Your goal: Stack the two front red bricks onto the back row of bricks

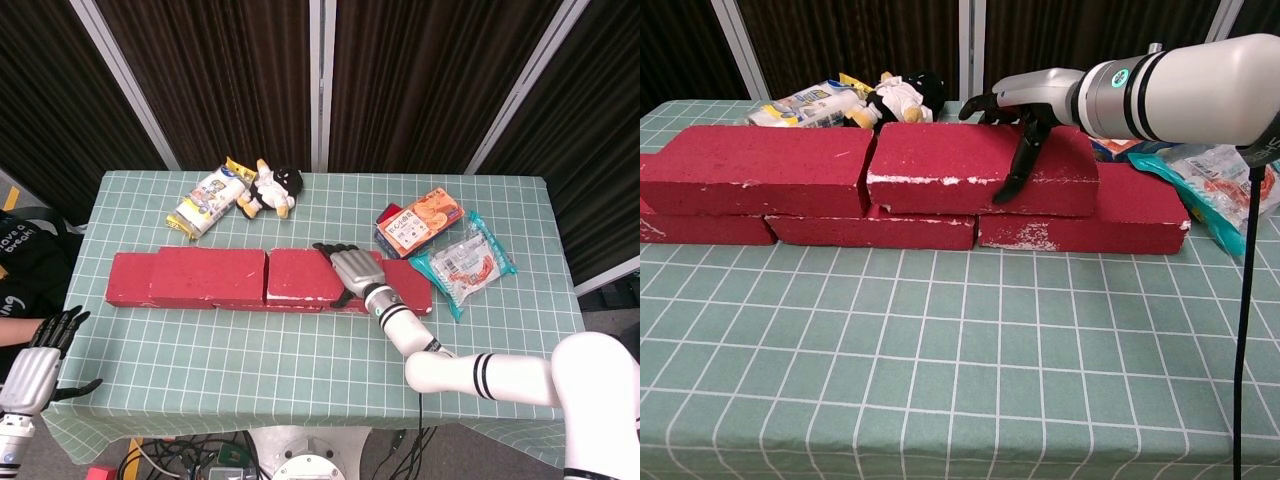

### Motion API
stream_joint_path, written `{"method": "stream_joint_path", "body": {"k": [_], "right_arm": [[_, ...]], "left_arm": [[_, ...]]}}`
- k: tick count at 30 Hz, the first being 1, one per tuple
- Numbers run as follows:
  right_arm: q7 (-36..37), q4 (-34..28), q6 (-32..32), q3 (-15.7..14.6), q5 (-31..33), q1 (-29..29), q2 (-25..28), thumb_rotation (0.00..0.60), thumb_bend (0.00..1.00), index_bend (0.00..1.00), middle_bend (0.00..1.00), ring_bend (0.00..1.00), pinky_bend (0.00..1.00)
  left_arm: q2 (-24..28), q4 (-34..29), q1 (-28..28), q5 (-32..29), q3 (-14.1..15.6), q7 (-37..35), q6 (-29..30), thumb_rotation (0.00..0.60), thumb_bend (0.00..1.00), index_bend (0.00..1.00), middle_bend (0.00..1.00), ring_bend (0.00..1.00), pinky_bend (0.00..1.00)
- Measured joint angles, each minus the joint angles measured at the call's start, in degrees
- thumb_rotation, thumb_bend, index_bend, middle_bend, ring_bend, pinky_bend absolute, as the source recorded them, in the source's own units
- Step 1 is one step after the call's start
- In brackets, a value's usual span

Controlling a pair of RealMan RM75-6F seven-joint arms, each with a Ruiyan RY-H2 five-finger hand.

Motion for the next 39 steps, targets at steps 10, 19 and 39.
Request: {"method": "stream_joint_path", "body": {"k": [10, 19, 39], "right_arm": [[0.3, 0.1, -0.4, 0.0, -0.6, 0.0, -0.2, 0.6, 0.1, 0.01, 0.21, 0.1, 0.17], [0.5, 0.5, -0.4, 0.2, -0.5, 0.2, -0.6, 0.6, 0.1, 0.01, 0.21, 0.1, 0.16], [0.4, 1.3, -0.4, 0.4, 0.1, 0.6, -1.5, 0.6, 0.1, 0.01, 0.2, 0.1, 0.16]], "left_arm": [[0.0, 0.1, 0.0, 0.0, 0.1, -0.1, 0.0, 0.6, 0.0, 0.06, 0.0, 0.0, 0.0], [0.1, 0.2, 0.1, -0.1, 0.1, -0.3, 0.1, 0.6, 0.0, 0.06, 0.0, 0.0, 0.0], [0.0, 0.6, 0.2, -0.2, 0.2, -0.8, 0.1, 0.6, 0.0, 0.06, 0.0, 0.0, 0.0]]}}
